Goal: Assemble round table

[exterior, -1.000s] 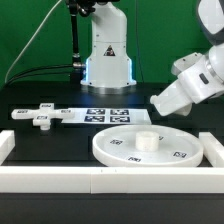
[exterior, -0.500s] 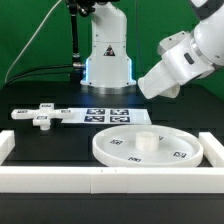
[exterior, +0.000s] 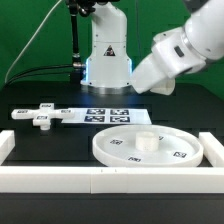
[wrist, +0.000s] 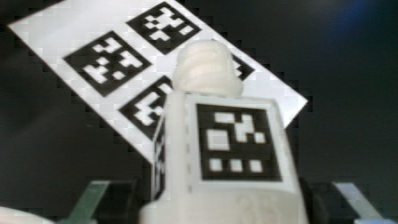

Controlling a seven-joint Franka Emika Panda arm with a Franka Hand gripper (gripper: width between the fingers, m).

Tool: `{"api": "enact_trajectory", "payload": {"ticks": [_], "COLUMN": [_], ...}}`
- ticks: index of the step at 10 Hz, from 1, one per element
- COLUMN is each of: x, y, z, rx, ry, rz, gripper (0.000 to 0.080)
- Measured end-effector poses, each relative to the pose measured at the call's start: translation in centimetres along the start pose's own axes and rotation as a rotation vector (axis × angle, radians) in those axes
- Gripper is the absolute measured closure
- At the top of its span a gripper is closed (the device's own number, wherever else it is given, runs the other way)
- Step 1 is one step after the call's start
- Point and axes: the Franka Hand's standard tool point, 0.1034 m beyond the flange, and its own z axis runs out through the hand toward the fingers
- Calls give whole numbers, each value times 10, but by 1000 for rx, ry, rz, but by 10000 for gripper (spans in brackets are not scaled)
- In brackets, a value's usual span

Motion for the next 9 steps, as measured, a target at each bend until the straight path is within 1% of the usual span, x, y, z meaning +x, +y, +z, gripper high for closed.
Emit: {"api": "enact_trajectory", "payload": {"ticks": [2,3,4,5,6,7,8,9], "x": [3,2,5,-3,-10,-5,-2,-5], "y": [4,5,9,14,20,25,26,28], "z": [0,0,-3,-6,-13,-16,-16,-15], "rx": [-22,-28,-32,10,39,16,4,-7], "ry": [136,178,250,287,316,377,450,482], "rz": [2,8,15,70,128,118,122,127], "gripper": [390,390,390,390,390,390,390,390]}}
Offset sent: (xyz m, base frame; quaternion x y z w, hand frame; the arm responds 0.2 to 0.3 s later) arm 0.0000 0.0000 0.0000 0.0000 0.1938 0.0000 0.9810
